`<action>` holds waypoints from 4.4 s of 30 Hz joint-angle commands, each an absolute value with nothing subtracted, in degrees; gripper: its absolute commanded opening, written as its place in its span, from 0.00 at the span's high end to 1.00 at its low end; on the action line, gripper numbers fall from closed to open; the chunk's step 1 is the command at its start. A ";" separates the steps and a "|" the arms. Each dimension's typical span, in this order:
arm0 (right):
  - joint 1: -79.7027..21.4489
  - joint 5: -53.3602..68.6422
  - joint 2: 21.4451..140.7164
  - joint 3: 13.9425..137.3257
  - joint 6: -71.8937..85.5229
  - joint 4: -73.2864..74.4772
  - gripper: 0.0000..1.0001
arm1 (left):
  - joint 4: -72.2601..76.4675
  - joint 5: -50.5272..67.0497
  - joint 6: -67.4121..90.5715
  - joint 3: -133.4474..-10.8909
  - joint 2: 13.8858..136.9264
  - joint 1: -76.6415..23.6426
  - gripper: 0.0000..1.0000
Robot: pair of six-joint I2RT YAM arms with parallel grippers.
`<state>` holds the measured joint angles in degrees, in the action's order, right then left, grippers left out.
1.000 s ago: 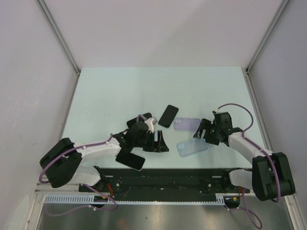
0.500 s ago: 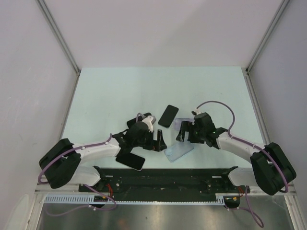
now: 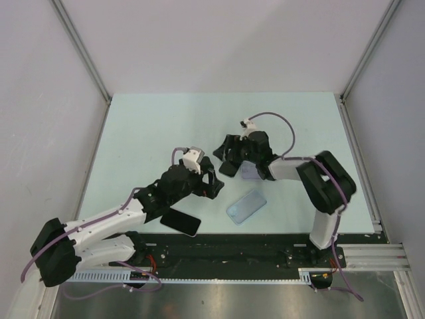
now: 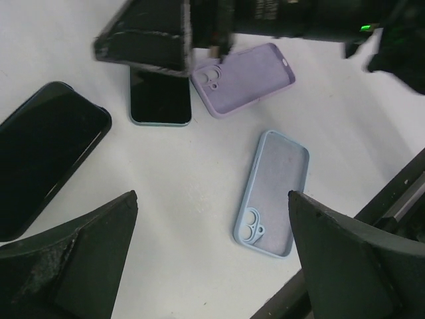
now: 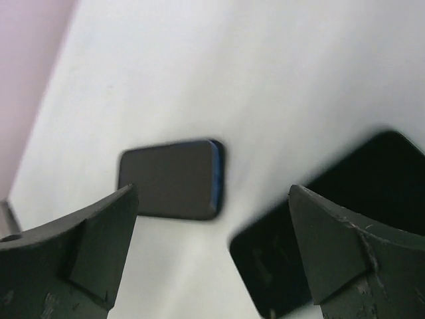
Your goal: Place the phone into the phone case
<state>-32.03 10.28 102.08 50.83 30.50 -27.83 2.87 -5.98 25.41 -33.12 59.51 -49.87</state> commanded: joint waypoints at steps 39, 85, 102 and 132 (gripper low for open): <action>-38.06 20.67 117.80 76.84 23.03 -28.14 0.00 | 2.11 -6.68 18.19 -30.32 51.33 -46.58 0.00; -17.49 11.51 66.17 29.71 29.35 7.74 0.01 | 14.23 17.40 52.12 -28.30 86.46 -54.93 0.04; -19.95 23.28 67.67 21.01 34.19 0.53 0.15 | 16.26 17.23 50.19 -32.08 91.06 -50.37 0.03; -24.96 24.61 84.73 31.20 39.29 -12.31 0.11 | 12.66 17.85 43.16 -38.67 91.42 -38.32 0.04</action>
